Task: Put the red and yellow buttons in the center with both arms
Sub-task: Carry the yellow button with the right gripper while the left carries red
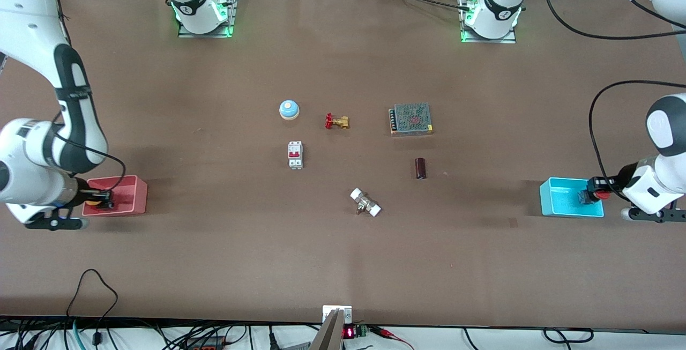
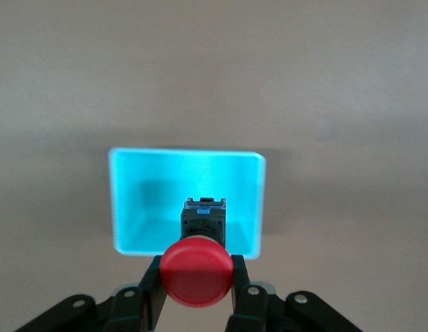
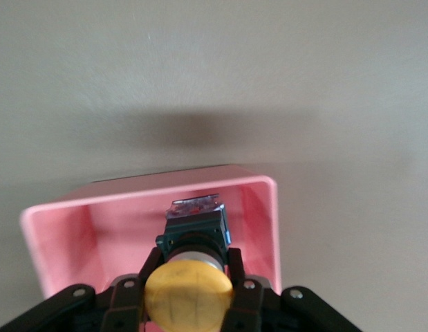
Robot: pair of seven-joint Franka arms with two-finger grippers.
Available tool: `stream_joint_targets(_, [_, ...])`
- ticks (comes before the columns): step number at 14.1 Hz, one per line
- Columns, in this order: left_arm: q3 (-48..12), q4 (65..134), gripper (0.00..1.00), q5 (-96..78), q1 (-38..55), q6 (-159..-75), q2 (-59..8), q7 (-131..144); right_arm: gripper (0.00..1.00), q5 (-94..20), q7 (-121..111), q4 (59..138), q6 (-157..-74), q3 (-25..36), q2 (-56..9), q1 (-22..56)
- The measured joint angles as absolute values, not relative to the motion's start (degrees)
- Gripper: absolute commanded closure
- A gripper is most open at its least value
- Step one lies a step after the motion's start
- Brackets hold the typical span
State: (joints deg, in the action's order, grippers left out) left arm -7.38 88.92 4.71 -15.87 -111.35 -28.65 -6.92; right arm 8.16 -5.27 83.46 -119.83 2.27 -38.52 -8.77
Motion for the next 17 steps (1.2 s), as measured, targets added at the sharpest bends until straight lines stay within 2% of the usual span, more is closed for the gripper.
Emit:
stream_joint_targets(4, [-14.7, 90.8, 0.8, 4.7, -15.5, -107.4, -28.4, 2.7, 0.61, 7.6, -4.1, 83.2, -109.7, 0.3, -28.2, -6.3])
stream_joint_targets(6, [-17.4, 93.4, 0.79, 4.7, -15.2, -107.4, -28.4, 6.5, 0.61, 5.4, 0.6, 84.7, -107.2, -0.1, -25.8, -2.8])
stream_joint_targets(13, [-19.2, 98.0, 0.77, 4.7, -14.3, -111.3, -33.3, 8.2, 0.61, 2.8, 20.9, 90.7, -113.6, -0.7, -30.9, 13.2])
stream_joint_targets(17, [-19.1, 98.0, 0.63, 4.8, -14.4, -112.6, -35.7, 8.2, 0.61, 2.1, 24.2, 91.1, -116.8, -0.7, -35.9, 16.9])
